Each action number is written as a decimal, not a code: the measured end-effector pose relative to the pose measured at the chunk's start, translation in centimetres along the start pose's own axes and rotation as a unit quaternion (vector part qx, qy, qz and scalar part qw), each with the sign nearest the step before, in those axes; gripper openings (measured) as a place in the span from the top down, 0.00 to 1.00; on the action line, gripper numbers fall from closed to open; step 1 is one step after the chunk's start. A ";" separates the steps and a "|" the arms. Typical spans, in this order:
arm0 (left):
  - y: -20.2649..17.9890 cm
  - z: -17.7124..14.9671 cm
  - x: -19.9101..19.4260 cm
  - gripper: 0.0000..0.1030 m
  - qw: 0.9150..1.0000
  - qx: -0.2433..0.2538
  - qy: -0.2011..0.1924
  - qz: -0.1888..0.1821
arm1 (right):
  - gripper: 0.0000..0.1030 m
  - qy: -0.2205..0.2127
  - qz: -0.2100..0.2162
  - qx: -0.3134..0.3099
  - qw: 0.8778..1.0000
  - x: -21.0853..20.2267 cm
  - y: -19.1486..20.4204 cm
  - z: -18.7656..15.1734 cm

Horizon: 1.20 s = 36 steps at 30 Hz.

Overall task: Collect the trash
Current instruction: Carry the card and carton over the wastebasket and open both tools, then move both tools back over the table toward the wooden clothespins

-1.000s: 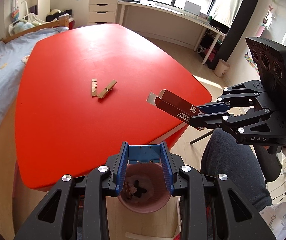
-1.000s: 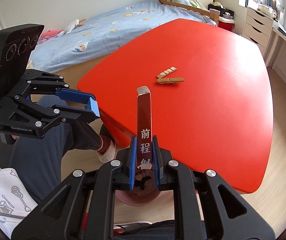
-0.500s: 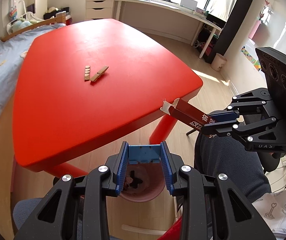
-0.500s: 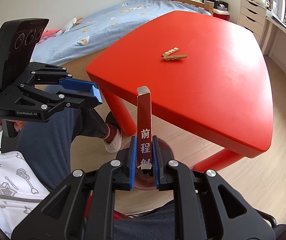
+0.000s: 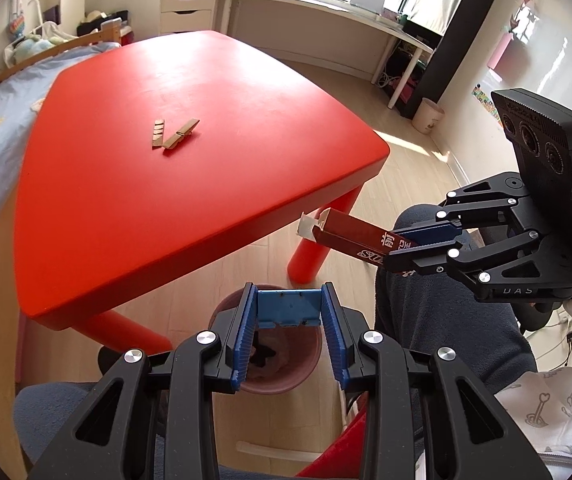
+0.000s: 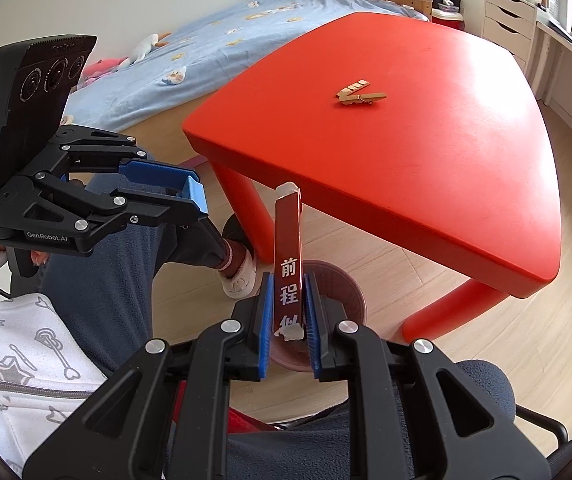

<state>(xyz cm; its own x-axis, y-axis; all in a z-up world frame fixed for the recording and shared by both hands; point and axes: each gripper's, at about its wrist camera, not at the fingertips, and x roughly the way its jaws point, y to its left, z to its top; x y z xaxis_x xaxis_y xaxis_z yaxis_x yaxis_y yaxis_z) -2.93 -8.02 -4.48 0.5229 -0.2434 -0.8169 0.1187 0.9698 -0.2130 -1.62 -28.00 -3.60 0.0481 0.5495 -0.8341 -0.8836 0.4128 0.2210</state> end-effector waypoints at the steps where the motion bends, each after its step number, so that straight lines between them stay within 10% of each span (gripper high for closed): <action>1: 0.0 0.0 0.1 0.60 1.000 0.001 0.002 0.001 | 0.76 0.002 -0.003 -0.001 1.000 0.1 0.0 0.0; 4: 0.2 -0.2 0.1 0.19 1.000 -0.005 -0.008 0.006 | 0.16 -0.003 -0.017 -0.004 1.000 0.0 -0.2 0.0; 5: 0.3 -0.2 0.0 0.15 1.000 -0.007 -0.010 0.009 | 0.10 -0.007 -0.023 -0.006 1.000 -0.2 -0.2 -0.1; 36: 3.7 1.3 -1.3 0.08 0.997 -0.054 -0.031 0.043 | 0.05 -0.010 -0.042 0.008 0.999 0.0 -1.1 1.7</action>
<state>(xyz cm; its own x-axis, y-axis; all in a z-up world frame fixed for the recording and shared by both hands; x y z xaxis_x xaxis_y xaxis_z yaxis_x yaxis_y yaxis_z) -2.05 -4.12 -3.47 0.5789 -0.1539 -0.8007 -0.0193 0.9792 -0.2022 0.13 -27.21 -3.01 0.1317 0.5270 -0.8396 -0.8684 0.4697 0.1586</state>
